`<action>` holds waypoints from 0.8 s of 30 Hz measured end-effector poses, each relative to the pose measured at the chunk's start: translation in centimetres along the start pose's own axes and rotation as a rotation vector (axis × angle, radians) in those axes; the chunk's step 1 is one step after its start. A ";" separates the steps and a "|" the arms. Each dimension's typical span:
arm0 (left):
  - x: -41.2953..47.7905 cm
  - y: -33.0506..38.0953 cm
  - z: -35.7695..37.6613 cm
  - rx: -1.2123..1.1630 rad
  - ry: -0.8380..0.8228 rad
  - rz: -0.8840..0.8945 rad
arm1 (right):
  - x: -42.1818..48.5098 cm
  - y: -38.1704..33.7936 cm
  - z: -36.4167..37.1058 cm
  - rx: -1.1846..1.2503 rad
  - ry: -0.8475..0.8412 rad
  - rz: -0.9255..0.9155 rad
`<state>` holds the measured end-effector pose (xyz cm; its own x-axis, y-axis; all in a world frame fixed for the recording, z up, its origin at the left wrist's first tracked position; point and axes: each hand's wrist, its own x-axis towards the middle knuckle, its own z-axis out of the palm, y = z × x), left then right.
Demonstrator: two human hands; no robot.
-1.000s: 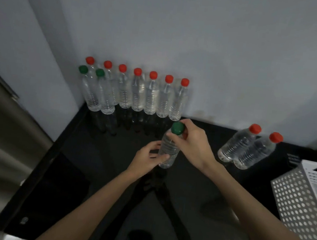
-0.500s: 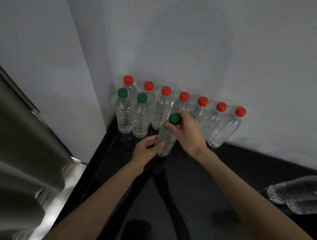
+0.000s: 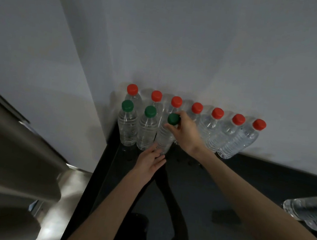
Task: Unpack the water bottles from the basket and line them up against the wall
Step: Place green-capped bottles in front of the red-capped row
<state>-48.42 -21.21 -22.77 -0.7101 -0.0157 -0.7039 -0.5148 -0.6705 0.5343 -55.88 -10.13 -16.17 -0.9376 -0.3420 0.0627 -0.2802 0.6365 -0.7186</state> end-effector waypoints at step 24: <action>-5.5 -4.5 4.3 0.601 -0.083 0.247 | -11.6 2.5 -9.3 0.114 0.140 -0.033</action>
<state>-44.30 -14.91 -19.30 -0.8641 -0.0426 -0.5015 -0.4936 -0.1232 0.8609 -47.63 1.82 -12.27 -0.9500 -0.2567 0.1780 -0.2939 0.5414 -0.7877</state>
